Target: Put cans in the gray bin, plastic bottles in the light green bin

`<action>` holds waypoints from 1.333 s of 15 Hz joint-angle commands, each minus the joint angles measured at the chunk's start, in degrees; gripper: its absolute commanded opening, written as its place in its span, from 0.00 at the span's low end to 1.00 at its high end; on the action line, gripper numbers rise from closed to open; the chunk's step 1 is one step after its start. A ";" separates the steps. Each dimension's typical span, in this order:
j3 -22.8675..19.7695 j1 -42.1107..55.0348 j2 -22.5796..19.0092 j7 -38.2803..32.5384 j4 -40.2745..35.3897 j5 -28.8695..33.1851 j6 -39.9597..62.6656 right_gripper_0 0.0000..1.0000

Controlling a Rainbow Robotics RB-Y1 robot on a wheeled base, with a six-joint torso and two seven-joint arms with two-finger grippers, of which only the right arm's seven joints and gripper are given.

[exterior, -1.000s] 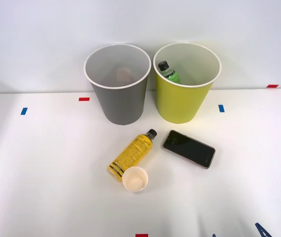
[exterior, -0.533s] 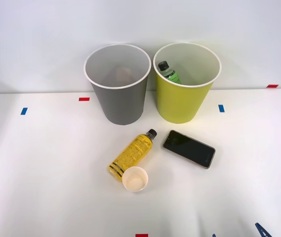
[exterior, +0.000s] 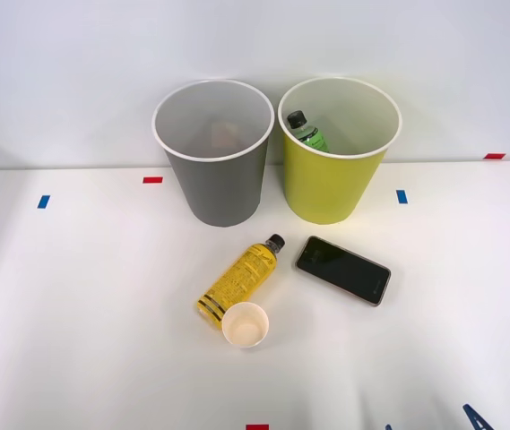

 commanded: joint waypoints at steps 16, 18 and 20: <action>0.00 0.00 0.00 0.00 0.00 0.00 0.00 1.00; 0.00 0.00 0.00 0.00 0.00 0.00 0.00 1.00; 0.00 0.00 0.00 0.00 0.00 0.00 0.00 1.00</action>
